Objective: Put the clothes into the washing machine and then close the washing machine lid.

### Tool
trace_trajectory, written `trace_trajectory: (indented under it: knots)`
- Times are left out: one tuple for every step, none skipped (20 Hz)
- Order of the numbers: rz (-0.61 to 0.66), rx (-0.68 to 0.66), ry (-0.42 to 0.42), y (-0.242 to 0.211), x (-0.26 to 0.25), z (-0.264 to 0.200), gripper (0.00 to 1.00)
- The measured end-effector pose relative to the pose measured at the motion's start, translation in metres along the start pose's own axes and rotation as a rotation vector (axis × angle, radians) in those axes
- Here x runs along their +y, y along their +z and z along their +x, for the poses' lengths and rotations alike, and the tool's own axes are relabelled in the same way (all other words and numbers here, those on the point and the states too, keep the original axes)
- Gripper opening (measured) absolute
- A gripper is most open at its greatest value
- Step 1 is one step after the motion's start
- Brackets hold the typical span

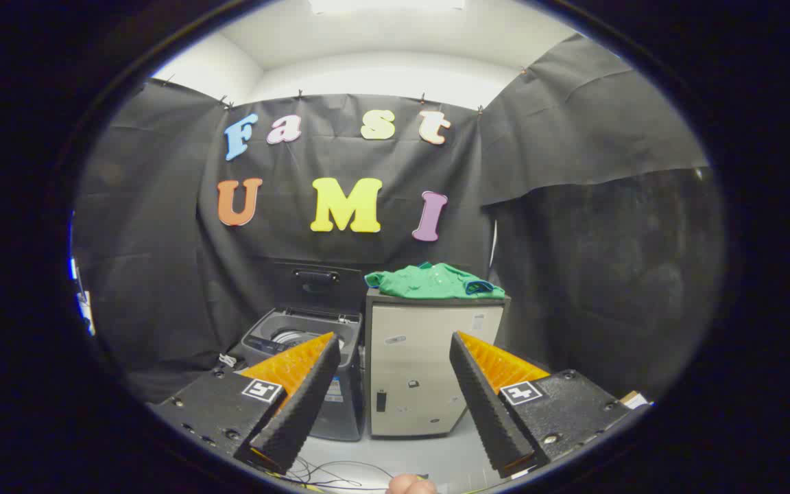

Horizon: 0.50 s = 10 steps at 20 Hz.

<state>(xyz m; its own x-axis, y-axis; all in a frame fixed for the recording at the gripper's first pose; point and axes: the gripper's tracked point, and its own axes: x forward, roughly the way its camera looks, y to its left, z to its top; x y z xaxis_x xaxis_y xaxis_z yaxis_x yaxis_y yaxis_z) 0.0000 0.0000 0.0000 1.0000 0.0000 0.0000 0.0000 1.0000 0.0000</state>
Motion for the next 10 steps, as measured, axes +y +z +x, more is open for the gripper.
trace_trajectory:
  knots:
    - [0.001,0.000,-0.002,0.0003,0.0003,0.0000,1.00]
    - [0.003,-0.005,-0.007,0.0010,0.0002,-0.0005,1.00]
    - [0.002,-0.010,-0.008,0.0023,0.0006,-0.0001,1.00]
    - [-0.001,-0.008,-0.011,0.0003,0.0016,0.0006,1.00]
    - [0.001,-0.001,-0.011,-0.0014,0.0024,0.0013,1.00]
    - [0.007,0.002,-0.009,-0.0029,0.0044,0.0018,1.00]
    - [0.009,0.005,-0.012,-0.0032,0.0055,0.0029,1.00]
    - [0.012,0.002,-0.015,-0.0027,0.0053,0.0039,1.00]
    - [0.017,-0.007,-0.018,0.0001,0.0055,0.0047,1.00]
    - [0.021,-0.011,-0.019,0.0010,0.0067,0.0063,1.00]
